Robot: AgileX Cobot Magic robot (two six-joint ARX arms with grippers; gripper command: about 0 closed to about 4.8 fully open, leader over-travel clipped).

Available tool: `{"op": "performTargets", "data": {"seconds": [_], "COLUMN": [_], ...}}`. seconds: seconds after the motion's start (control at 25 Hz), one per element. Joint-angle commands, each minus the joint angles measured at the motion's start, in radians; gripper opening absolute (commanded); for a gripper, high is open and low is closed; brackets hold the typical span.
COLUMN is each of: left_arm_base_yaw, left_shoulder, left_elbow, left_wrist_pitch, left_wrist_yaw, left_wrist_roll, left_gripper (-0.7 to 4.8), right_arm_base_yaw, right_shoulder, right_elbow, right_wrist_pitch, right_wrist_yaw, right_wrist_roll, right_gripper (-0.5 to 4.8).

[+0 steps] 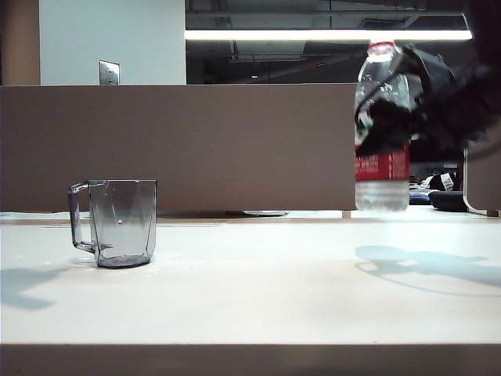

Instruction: Pick up the mineral water bottle on the table and pour water into the mug until it's half full.

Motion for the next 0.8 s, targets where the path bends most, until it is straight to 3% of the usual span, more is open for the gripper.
{"op": "performTargets", "data": {"seconds": [0.04, 0.16, 0.28, 0.48, 0.68, 0.8], "left_arm_base_yaw": [0.001, 0.001, 0.002, 0.001, 0.002, 0.002], "left_shoulder": [-0.002, -0.002, -0.002, -0.007, -0.005, -0.002], "left_elbow": [0.026, 0.061, 0.097, 0.122, 0.157, 0.156], "left_wrist_pitch": [-0.035, -0.113, -0.198, -0.204, -0.241, -0.283], "left_wrist_yaw": [-0.005, -0.027, -0.027, -0.016, 0.012, 0.027], "left_wrist_roll": [0.027, 0.072, 0.11, 0.113, 0.112, 0.112], "left_gripper": [-0.05, -0.05, -0.05, -0.05, -0.05, -0.05], "right_arm_base_yaw": [0.021, 0.07, 0.133, 0.214, 0.343, 0.399], "right_shoulder": [-0.012, -0.01, -0.01, -0.01, 0.059, 0.112], "right_elbow": [0.159, 0.313, 0.401, 0.462, 0.596, 0.647], "right_wrist_pitch": [-0.286, -0.494, -0.559, -0.587, -0.754, -0.782], "right_wrist_yaw": [-0.002, 0.095, 0.21, 0.318, 0.49, 0.535], "right_wrist_roll": [-0.058, -0.193, -0.332, -0.404, -0.505, -0.528], "right_gripper": [3.14, 3.14, 3.14, 3.14, 3.14, 3.14]}}
